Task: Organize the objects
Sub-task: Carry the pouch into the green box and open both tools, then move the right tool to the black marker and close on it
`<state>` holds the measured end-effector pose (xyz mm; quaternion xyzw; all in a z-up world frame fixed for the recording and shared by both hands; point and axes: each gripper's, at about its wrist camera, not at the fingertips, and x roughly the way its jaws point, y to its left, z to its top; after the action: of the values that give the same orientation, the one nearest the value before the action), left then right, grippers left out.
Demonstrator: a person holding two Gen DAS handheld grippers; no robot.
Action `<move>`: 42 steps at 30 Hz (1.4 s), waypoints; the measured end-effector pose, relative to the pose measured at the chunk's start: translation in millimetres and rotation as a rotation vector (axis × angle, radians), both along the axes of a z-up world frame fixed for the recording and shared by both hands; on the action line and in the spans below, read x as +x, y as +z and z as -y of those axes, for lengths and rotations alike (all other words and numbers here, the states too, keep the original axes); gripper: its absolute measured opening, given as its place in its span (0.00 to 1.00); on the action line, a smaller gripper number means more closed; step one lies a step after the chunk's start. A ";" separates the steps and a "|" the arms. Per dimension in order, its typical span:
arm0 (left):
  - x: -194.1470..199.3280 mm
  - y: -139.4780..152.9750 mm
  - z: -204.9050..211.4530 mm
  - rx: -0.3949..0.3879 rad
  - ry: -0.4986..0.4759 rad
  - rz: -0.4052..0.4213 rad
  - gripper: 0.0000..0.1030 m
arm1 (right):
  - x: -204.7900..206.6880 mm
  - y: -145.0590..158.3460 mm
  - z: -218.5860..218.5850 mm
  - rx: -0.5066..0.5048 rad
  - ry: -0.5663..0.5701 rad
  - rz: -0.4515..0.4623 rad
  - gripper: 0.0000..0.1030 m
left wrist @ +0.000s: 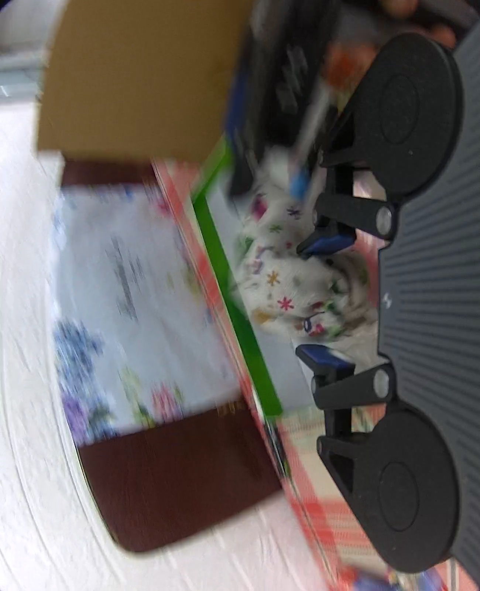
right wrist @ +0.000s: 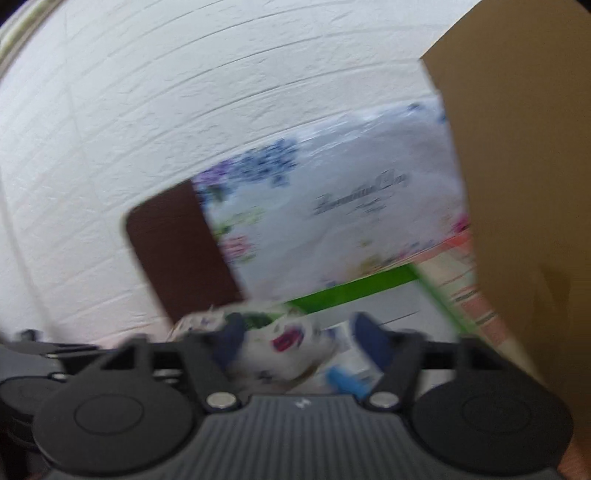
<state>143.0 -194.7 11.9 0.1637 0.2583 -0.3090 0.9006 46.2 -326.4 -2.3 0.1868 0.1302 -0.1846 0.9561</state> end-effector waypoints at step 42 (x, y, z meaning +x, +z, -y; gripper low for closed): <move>45.7 -85.7 -261.2 -0.296 0.425 -0.054 0.69 | 373.5 -46.2 -137.5 -0.529 0.720 -0.974 0.26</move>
<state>188.8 66.4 -73.8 -0.0362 0.2628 -0.1517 0.9522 419.7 -189.0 -48.5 -0.2143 0.5525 0.0574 0.8035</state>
